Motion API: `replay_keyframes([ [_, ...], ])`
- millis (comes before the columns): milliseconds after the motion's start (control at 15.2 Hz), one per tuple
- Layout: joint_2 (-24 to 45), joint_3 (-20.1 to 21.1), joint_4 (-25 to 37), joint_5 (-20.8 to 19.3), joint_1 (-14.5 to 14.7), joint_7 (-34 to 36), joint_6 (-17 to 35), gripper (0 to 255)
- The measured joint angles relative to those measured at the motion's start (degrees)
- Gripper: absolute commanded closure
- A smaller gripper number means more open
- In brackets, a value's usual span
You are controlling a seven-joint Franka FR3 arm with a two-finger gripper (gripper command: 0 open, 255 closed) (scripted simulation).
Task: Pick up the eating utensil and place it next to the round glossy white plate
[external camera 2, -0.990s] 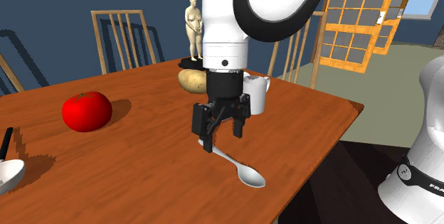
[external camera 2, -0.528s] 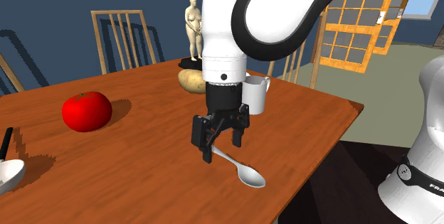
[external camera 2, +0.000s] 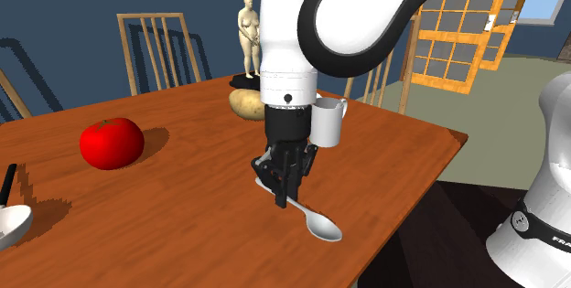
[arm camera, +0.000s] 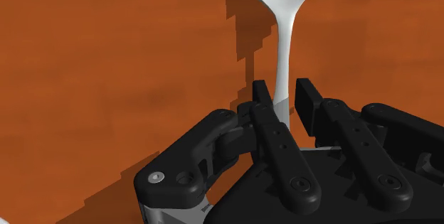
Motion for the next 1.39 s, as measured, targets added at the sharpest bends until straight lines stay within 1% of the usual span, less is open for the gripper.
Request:
replay_keyframes([
  [396,0.03,0.02,0.03,0.00,0.02,0.02,0.00,255],
  [528,-0.48,0.05,0.31,-0.14,0.05,0.29,-0.84,255],
  [1386,-5.94,-0.25,4.73,-1.63,-0.28,2.59,-10.57,255],
])
